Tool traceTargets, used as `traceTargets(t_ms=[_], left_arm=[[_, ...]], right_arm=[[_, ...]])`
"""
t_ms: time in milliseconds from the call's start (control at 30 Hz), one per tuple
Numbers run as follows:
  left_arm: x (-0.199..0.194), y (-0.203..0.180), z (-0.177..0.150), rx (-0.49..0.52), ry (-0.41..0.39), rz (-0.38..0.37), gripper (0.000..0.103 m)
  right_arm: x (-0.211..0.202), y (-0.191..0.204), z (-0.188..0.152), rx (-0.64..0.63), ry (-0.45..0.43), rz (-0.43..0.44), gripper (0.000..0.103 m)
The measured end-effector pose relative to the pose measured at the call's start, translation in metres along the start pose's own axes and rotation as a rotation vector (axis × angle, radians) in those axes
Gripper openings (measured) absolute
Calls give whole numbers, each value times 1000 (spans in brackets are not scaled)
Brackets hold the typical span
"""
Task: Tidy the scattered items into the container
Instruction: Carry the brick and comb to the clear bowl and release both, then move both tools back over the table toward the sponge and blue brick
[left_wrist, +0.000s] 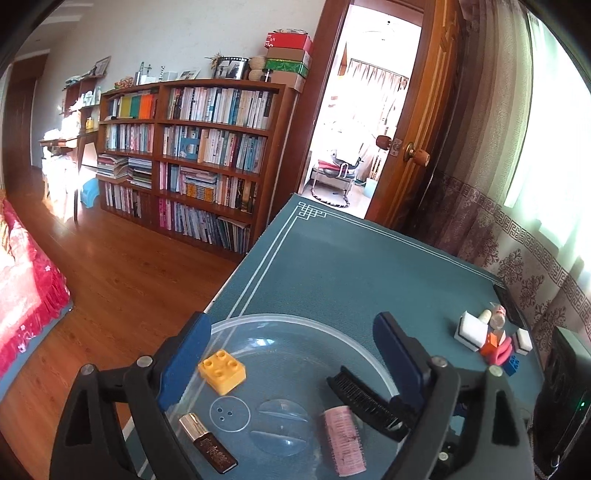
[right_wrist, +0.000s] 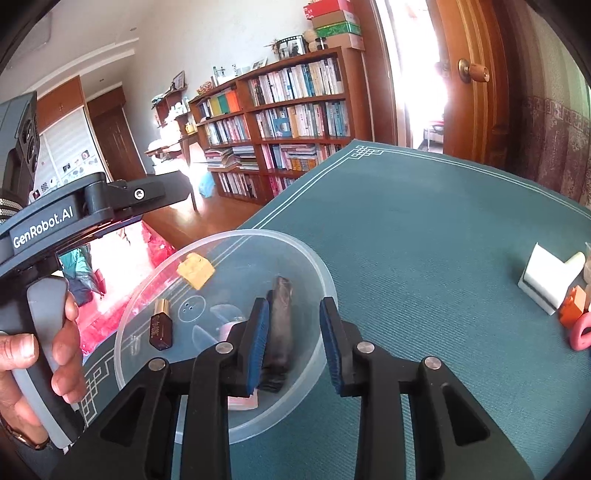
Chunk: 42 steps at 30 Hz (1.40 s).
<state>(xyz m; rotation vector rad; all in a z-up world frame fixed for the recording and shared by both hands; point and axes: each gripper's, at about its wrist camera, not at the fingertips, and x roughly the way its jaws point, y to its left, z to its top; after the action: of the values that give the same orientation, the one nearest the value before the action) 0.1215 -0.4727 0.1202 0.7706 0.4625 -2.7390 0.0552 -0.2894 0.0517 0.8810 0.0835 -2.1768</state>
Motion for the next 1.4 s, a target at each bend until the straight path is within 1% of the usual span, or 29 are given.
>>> traceTargets(t_ms=[167,300,367,433,500,633,867,1133,1267,1400], left_arm=[[3,3,-1,-10,11,9,93],[4,-2,-3,11,8,30,103],[4,-4,-3,18,8,38,103],[6,-5,-3,21,13,43,103],[8,-7,-5,22,20,47,103],[13,-8,-7,25,36,54,103],[18,-15,-10,41,54,54,103],[23,-30,-19,81,84,39,103],[25,-39,-24,112,96,31,103],[28,-51,-30,141,117,15,103]], right_arm=[[-7,-22,0,80,-19,-13,32],[-10,-31,-1,109,-25,-33,32],[-10,-33,-2,119,-24,-41,38],[-10,-34,-3,128,-32,-44,53],[-10,-35,-4,133,-39,-50,56],[-9,-40,-6,144,-44,-74,60],[-7,-54,-8,199,-43,-108,61],[-20,-72,-5,247,-65,-167,61],[-31,-88,-8,286,-61,-211,61],[-48,-110,-19,300,-60,-279,61]])
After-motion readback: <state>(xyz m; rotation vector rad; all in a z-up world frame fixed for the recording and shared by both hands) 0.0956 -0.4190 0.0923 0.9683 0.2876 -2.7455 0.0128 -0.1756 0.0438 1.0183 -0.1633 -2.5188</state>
